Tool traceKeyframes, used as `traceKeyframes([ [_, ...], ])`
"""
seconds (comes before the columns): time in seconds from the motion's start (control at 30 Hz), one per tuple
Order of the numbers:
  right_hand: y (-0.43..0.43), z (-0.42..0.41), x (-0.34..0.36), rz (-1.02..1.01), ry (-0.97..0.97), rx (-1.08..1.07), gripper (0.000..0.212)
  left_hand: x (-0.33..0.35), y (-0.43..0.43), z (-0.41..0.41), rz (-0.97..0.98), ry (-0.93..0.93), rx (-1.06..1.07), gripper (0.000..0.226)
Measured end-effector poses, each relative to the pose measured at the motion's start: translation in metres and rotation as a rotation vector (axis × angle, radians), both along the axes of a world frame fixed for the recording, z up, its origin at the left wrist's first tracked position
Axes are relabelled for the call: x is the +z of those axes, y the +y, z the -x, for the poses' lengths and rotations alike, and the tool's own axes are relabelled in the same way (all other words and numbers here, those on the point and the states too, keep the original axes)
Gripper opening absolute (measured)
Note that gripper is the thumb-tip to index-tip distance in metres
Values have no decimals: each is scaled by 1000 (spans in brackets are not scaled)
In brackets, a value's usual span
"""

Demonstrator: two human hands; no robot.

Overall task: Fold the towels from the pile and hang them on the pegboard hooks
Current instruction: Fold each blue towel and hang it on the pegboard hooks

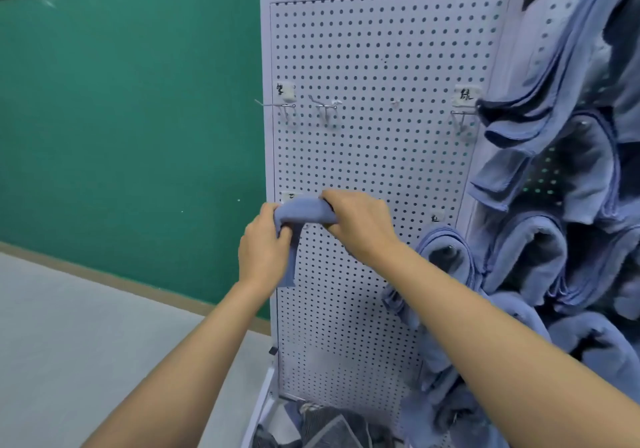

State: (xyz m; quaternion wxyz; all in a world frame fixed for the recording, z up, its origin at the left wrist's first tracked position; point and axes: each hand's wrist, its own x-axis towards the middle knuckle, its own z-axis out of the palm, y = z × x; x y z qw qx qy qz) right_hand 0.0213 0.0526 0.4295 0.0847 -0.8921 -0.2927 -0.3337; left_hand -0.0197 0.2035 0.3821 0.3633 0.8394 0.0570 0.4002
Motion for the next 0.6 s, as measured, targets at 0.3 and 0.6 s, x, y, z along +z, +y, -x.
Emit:
traceKeyframes([
  [0.3,24,-58,-28,-20,57,-142,23,-20,5,-64,-12,75,16,13],
  [0.6,22,-62,-106,-198,207,31,85,-71,9,-80,72,187,-264,42],
])
